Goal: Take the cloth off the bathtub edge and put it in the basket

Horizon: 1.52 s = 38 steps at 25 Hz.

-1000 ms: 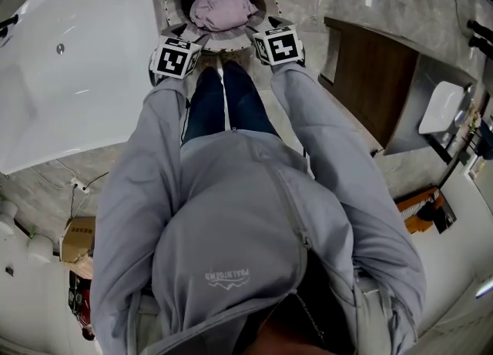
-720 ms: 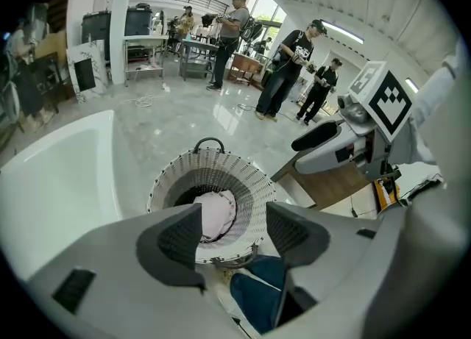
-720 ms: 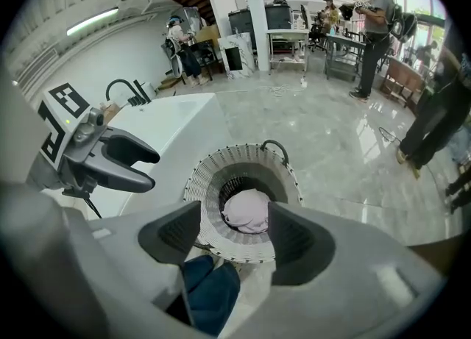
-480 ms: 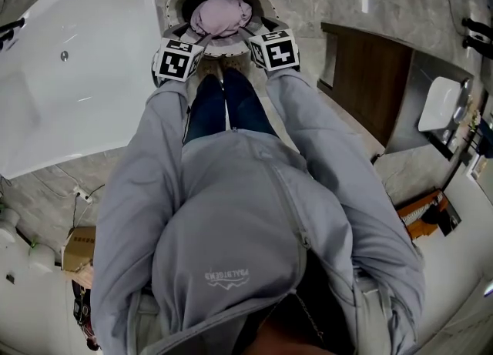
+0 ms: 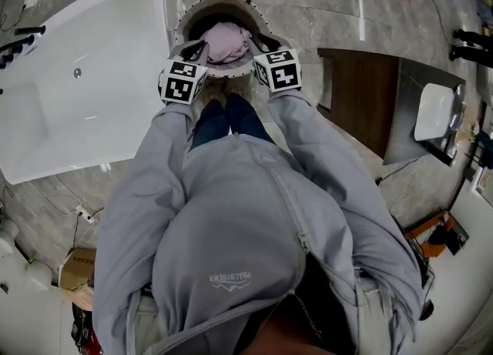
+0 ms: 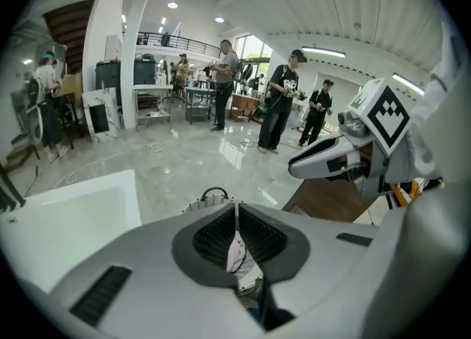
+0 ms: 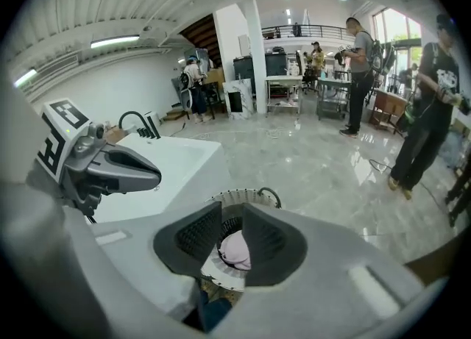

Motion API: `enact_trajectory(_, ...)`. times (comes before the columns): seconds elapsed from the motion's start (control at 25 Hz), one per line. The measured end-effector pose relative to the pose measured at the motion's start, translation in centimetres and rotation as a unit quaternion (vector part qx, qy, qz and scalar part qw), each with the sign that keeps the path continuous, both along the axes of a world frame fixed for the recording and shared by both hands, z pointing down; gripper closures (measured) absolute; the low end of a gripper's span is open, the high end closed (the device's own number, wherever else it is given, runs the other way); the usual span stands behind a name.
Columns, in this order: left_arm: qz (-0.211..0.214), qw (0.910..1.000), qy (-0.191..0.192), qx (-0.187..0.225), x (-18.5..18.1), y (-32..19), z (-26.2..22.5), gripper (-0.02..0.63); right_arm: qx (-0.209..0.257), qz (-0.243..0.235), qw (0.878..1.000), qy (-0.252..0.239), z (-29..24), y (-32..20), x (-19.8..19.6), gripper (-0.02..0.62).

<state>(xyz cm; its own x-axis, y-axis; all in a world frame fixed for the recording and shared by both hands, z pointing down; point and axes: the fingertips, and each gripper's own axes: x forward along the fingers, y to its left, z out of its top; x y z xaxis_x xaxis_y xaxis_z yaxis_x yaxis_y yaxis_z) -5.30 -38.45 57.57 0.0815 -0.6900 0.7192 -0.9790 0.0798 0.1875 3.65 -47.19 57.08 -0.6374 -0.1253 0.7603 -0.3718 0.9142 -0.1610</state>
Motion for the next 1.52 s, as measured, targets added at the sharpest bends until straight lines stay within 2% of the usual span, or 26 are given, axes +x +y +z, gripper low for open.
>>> enact_trajectory(0.08,-0.004,0.9999,-0.008,0.013,0.2,0.4,-1.5,0.594,0.005,0.013,1.000,-0.012,-1.4,0.1,0.2,0.544)
enact_trajectory(0.2,-0.017,0.9989,-0.017,0.041,0.5,0.4,-4.1,0.600,0.022,0.032,0.999,-0.032,-3.8,-0.1,0.6,0.585)
enact_trajectory(0.48,-0.046,0.9911,-0.055,0.112,1.2,-0.2,-11.8,0.600,0.033,0.065,0.991,-0.110,-10.8,-0.1,1.8,0.591)
enact_trajectory(0.72,-0.076,0.9748,-0.087,0.191,1.1,-0.7,-19.8,0.600,0.084,0.061,0.978,-0.182,-18.8,0.2,1.8,0.591)
enact_trajectory(0.96,-0.102,0.9531,-0.120,0.258,0.8,0.2,-27.0,0.600,0.135,0.064,0.955,-0.255,-26.6,0.4,1.4,0.591)
enact_trajectory(1.2,-0.128,0.9316,-0.143,0.308,1.2,1.4,-31.6,0.600,0.178,0.063,0.939,-0.289,-30.6,1.5,2.1,0.591)
enact_trajectory(1.28,-0.130,0.9279,-0.148,0.317,1.5,1.7,-32.4,0.600,0.188,0.059,0.935,-0.294,-31.2,2.1,2.2,0.591)
enact_trajectory(1.52,-0.128,0.9270,-0.150,0.319,2.0,1.8,-32.4,0.600,0.195,0.057,0.931,-0.302,-31.5,2.3,2.5,0.591)
